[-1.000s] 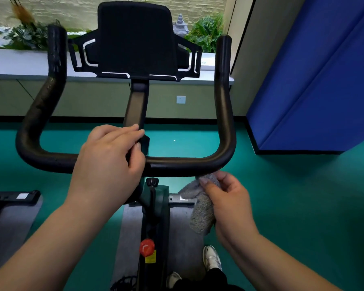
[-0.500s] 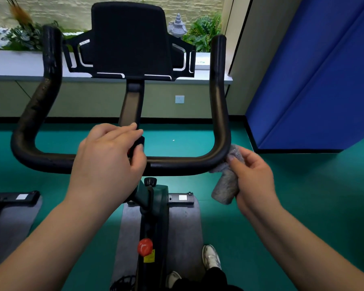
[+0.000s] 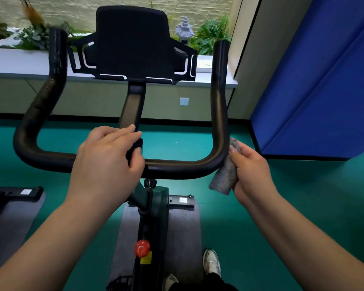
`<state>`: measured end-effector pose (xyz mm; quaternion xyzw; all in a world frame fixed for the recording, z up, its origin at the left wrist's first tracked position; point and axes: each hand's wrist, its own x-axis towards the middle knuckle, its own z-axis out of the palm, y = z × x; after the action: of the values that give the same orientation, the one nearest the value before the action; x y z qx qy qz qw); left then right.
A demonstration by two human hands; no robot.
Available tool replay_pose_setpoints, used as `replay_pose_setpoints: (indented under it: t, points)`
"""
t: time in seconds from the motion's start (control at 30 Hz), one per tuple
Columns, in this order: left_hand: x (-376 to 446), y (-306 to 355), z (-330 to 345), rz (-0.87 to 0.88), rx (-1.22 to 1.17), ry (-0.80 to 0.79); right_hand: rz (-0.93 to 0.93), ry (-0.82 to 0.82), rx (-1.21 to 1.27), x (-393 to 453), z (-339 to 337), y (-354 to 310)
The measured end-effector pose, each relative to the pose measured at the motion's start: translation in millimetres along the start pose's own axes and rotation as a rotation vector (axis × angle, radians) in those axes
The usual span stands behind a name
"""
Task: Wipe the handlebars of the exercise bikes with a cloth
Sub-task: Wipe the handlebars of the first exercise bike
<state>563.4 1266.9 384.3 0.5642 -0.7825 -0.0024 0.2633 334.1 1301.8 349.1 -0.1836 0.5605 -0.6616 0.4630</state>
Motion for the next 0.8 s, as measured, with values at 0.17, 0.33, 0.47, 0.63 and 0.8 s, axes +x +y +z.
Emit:
replay_pose_setpoints:
  t: [0.17,0.33,0.47,0.63,0.8]
  points:
    - [0,0,3,0.002,-0.002,0.043,-0.01,-0.085,-0.154,-27,-11,14]
    - [2,1,7,-0.002,-0.013,0.091,-0.09,0.052,-0.094,20,-1,-20]
    - [2,0,9,0.001,-0.016,0.109,-0.265,-0.005,-0.333,11,-4,-34]
    - [1,0,9,0.013,-0.019,0.112,-0.675,-0.247,-0.575,-32,-6,-49]
    - [0,-3,10,0.038,-0.027,0.107,-1.07,-0.452,-1.196,-28,6,-23]
